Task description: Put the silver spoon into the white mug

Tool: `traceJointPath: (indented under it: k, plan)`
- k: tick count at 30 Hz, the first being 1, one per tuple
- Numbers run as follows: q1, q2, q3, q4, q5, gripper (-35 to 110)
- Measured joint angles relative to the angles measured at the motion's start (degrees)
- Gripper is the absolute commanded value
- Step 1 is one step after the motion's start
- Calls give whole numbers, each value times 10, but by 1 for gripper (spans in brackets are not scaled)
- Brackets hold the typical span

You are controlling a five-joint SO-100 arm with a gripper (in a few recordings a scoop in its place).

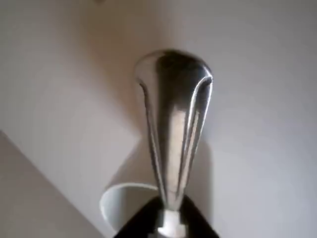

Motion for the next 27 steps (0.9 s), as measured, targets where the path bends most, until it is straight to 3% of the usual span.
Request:
traceJointPath:
  k: [5,11,15,19,24,27]
  plan:
    - [-3,-1,8,-28,0,0]
    - [-3,-1,8,-32,1,32]
    - [-7,5,11,-31,1,41]
    - [-29,44,12,-11,-25,38]
    - [-58,127,47,28,-85,6]
    - [-74,249,113,37,-120,-2]
